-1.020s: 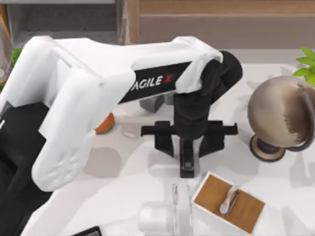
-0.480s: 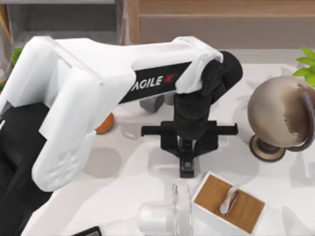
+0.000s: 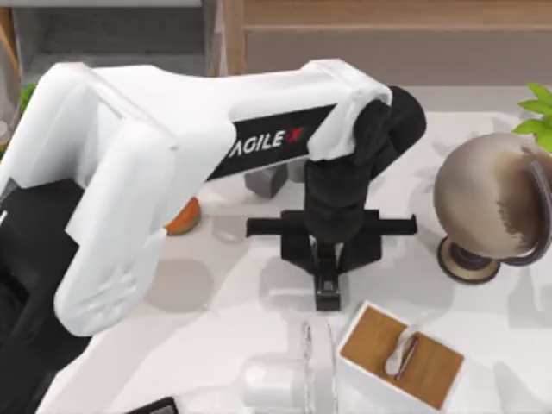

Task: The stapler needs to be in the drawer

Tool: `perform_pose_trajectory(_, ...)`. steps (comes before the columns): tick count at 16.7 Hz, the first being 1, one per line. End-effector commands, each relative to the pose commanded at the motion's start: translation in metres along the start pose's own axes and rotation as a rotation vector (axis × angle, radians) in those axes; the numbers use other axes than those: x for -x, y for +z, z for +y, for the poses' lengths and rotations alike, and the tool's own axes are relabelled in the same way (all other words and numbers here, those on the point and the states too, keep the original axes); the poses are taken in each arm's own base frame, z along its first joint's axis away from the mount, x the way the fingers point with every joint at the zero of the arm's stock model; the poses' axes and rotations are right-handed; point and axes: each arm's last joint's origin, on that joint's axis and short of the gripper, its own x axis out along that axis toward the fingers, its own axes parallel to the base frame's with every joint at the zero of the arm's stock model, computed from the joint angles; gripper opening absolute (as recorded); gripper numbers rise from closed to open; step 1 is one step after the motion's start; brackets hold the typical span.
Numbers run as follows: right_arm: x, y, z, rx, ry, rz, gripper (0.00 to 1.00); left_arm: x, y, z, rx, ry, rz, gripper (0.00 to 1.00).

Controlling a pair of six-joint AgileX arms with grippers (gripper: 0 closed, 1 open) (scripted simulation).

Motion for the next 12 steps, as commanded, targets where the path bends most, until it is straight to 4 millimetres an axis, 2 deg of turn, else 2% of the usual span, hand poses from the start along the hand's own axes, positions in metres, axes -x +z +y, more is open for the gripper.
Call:
perform_pose_trajectory(5, 0.000, 0.000, 0.000, 0.000, 0.000, 0.000, 1.00, 0.021, 0.000, 0.000, 0.000, 0.000, 0.000, 0.00)
perform_pose_trajectory(10, 0.000, 0.000, 0.000, 0.000, 0.000, 0.000, 1.00, 0.021, 0.000, -0.001, -0.003, 0.001, 0.001, 0.00)
perform_pose_trajectory(12, 0.000, 0.000, 0.000, 0.000, 0.000, 0.000, 1.00, 0.037, 0.009, 0.008, 0.004, -0.024, -0.030, 0.00)
